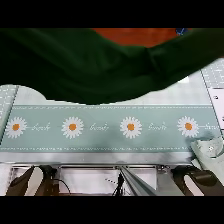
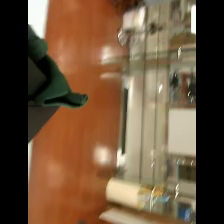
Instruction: Fold the shirts.
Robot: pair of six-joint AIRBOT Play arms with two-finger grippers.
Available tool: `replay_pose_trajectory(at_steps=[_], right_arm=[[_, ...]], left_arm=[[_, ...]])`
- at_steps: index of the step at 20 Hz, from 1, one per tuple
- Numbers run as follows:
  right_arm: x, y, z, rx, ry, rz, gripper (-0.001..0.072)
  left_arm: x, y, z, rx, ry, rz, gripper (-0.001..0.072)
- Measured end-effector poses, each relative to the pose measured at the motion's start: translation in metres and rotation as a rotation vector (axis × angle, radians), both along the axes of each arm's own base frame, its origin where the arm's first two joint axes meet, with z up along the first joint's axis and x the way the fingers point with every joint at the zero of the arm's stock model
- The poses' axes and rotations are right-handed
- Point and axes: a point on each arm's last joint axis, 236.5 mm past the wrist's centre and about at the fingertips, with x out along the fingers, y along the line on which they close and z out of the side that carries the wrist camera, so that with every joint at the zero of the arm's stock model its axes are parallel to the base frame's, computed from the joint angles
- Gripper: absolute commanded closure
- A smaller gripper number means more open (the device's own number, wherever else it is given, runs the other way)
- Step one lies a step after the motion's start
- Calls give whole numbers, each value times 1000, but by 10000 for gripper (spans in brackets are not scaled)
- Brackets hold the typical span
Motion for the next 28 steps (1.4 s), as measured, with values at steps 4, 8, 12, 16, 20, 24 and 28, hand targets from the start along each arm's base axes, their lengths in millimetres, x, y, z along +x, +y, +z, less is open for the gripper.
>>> replay_pose_trajectory(at_steps=[4,8,12,16,20,24,28], right_arm=[[-30,-43,-51,-74,219,-162,688],[-49,-75,-98,-144,442,-284,688],[-55,-79,-133,-187,632,-293,688],[-36,-56,-165,-199,787,-194,688],[6,-23,-221,-226,1006,-33,688],[65,-4,-282,-267,1177,73,689],[126,6,-348,-284,1269,122,689]], left_arm=[[3,33,-9,67,47,184,684],[14,59,-25,86,127,267,684],[25,69,-44,89,207,266,684],[48,80,-82,90,350,235,684],[86,77,-147,88,545,118,684],[129,71,-238,108,789,4,684],[169,72,-331,112,1011,-46,683]])
